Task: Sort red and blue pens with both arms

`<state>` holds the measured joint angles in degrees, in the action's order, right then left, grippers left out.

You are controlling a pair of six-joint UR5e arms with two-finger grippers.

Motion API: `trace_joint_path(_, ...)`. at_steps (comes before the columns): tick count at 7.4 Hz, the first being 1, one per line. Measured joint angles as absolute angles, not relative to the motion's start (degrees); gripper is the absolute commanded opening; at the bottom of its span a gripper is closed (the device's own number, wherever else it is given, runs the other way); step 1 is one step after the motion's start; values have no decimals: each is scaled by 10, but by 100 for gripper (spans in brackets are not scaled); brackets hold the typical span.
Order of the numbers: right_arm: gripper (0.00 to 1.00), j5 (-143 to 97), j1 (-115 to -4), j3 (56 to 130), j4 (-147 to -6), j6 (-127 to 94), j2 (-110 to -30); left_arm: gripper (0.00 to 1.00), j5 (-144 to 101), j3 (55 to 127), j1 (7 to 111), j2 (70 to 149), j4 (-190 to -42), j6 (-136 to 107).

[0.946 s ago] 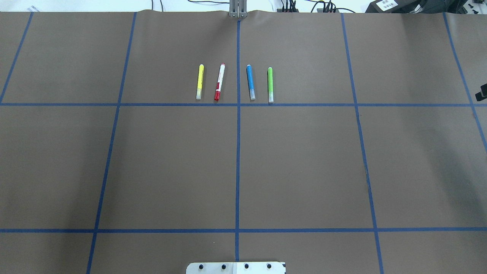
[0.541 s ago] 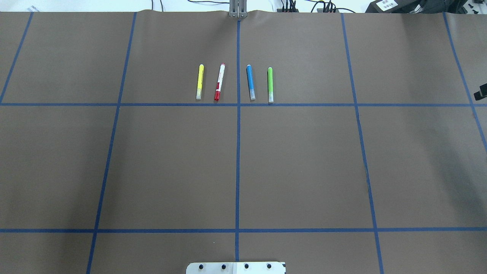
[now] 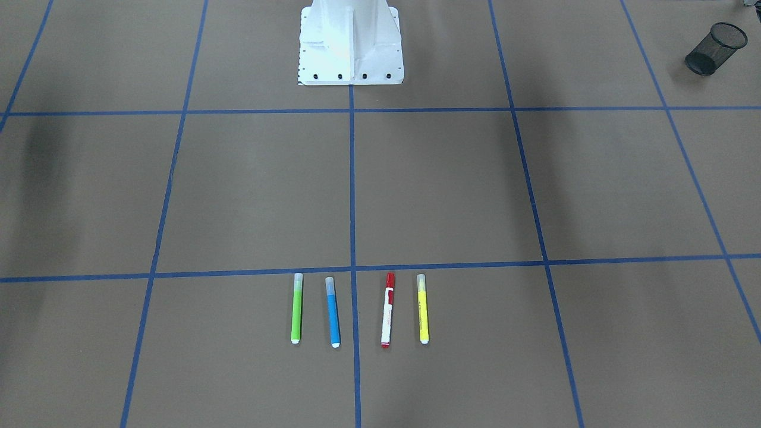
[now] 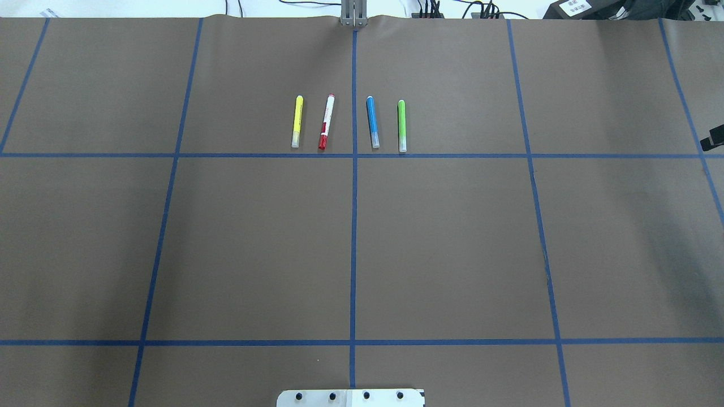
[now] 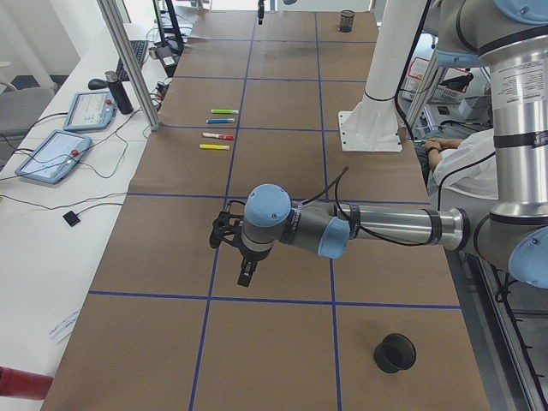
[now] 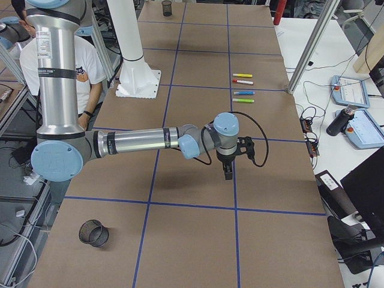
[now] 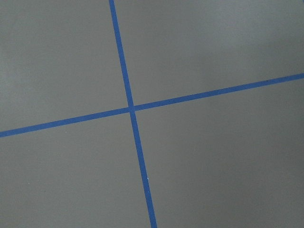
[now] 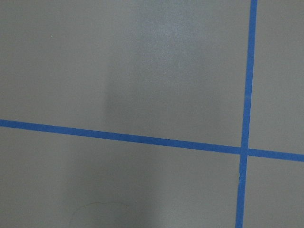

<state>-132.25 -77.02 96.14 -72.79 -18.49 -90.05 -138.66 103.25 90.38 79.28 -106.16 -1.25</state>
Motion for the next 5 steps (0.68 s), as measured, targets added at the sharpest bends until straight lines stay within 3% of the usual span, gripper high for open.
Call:
trace_joint_path(2, 100, -1329, -770, 968, -727, -185, -899, 100, -1389, 1033, 898, 798, -1080, -22)
trace_joint_path(5, 100, -1329, -771, 972, -727, -185, -898, 100, -1385, 1033, 812, 892, -1079, -161)
